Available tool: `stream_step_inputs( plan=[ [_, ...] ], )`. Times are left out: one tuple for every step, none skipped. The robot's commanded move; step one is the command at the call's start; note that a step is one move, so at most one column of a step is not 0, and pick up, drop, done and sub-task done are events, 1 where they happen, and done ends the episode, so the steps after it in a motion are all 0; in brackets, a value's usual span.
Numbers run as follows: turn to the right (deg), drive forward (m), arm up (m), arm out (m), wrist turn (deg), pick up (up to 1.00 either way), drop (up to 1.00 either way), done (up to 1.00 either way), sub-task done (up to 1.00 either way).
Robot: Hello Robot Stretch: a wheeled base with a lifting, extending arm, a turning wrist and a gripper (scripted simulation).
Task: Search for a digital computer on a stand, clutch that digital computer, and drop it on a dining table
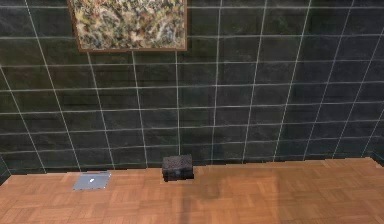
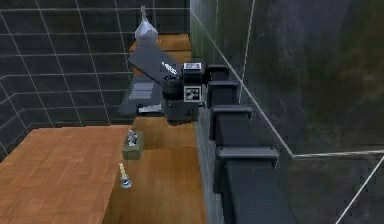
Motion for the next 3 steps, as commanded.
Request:
stream_step_inputs(
  plan=[
    [0.0, 0.0, 0.0, 0.0, -45.0, 0.0, 0.0, 0.0, 0.0],
    [0.0, 0.0, 0.0, 0.0, -45.0, 0.0, 0.0, 0.0, 0.0],
    [0.0, 0.0, 0.0, 0.0, -18.0, 0.0, 0.0, 0.0, 0.0]
  ],
)
